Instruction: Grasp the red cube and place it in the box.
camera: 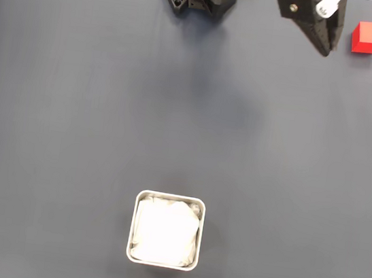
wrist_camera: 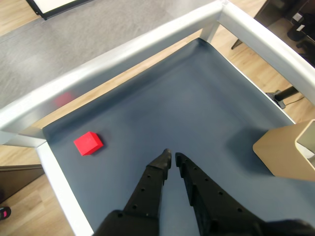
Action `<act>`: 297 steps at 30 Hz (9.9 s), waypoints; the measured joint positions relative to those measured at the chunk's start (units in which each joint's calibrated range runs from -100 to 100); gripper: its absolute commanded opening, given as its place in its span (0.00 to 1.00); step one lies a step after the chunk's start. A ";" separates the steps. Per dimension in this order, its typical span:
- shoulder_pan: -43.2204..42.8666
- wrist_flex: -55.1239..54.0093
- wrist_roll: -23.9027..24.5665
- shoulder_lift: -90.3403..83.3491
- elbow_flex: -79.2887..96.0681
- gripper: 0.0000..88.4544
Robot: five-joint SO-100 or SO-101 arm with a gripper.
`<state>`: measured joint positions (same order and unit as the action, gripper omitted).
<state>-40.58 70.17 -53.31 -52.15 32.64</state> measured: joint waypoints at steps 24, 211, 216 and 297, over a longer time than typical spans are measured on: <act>-13.06 1.11 1.03 -0.52 4.70 0.01; -24.70 -50.04 -1.86 36.39 20.89 0.12; -24.70 -50.04 -2.15 36.39 20.89 0.11; 2.45 -37.71 -0.73 28.22 -1.63 0.09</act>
<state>-38.13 32.46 -54.04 -23.93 31.01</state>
